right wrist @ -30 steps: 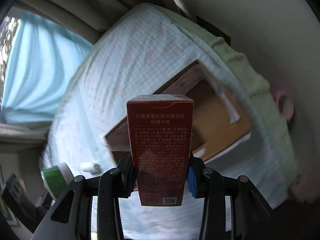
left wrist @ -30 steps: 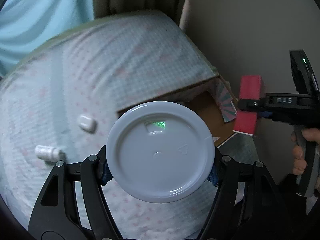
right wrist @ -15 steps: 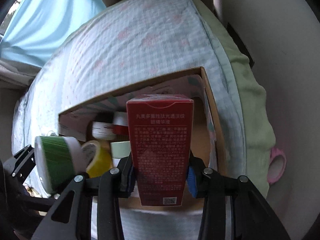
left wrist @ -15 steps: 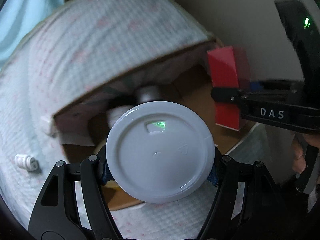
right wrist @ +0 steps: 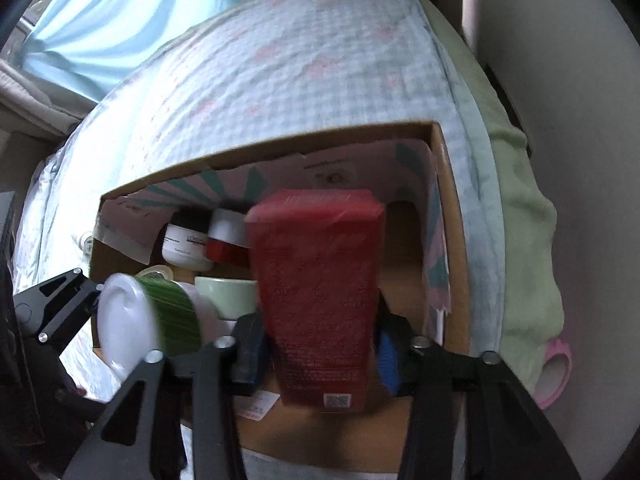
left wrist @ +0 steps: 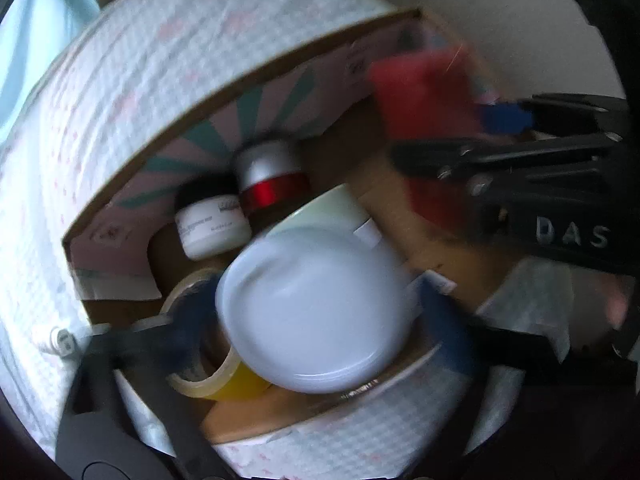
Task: Organize rigid objects
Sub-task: 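Lower the jar and red box into the cardboard box and open both tools, then withdraw both tools from the box toward the pill bottle and earbud case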
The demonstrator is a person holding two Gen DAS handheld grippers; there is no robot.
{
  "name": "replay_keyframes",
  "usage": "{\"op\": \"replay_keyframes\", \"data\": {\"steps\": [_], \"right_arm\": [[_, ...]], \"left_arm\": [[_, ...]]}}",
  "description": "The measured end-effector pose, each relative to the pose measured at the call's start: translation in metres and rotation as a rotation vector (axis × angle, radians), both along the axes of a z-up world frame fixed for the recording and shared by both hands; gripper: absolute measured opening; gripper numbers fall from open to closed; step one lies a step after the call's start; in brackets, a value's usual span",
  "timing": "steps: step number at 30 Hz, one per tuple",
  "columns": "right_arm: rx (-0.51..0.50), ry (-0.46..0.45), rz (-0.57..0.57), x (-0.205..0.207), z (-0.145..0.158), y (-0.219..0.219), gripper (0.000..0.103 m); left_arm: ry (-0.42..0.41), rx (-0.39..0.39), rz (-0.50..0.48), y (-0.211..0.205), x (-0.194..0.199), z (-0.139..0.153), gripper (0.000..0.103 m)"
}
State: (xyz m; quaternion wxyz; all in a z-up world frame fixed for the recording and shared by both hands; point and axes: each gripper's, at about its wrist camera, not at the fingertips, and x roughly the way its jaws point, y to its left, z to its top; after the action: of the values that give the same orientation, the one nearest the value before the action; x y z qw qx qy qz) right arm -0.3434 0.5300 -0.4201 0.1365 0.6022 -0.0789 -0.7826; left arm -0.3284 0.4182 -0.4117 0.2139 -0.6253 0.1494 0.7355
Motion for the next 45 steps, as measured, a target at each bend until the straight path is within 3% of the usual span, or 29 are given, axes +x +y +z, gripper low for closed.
{"op": "replay_keyframes", "data": {"steps": [1, 3, 6, 13, 30, 37, 45], "right_arm": [[-0.044, 0.010, 0.003, 0.001, 0.004, 0.001, 0.095], [-0.075, 0.004, 0.019, 0.001, 0.012, -0.001, 0.103], [-0.001, 0.011, 0.052, 0.001, 0.017, -0.006, 0.103], [-0.030, 0.020, -0.004, 0.004, 0.026, 0.002, 0.103], [0.048, 0.066, 0.044, 0.020, 0.078, -0.031, 0.103], [0.072, 0.133, 0.075, 0.035, 0.120, -0.058, 0.103], [0.094, 0.206, 0.151, 0.038, 0.166, -0.123, 0.103]], "left_arm": [[0.012, 0.019, -0.004, -0.001, 0.002, 0.006, 0.103], [0.026, 0.028, -0.002, -0.005, 0.004, 0.013, 0.103], [0.039, 0.013, 0.010, -0.017, 0.006, 0.021, 0.103], [0.052, 0.020, 0.066, -0.035, 0.009, 0.034, 0.103], [0.116, 0.071, 0.181, -0.084, 0.033, 0.085, 0.103], [0.164, 0.085, 0.264, -0.126, 0.054, 0.122, 0.103], [0.234, 0.060, 0.469, -0.216, 0.067, 0.159, 0.103]]}}
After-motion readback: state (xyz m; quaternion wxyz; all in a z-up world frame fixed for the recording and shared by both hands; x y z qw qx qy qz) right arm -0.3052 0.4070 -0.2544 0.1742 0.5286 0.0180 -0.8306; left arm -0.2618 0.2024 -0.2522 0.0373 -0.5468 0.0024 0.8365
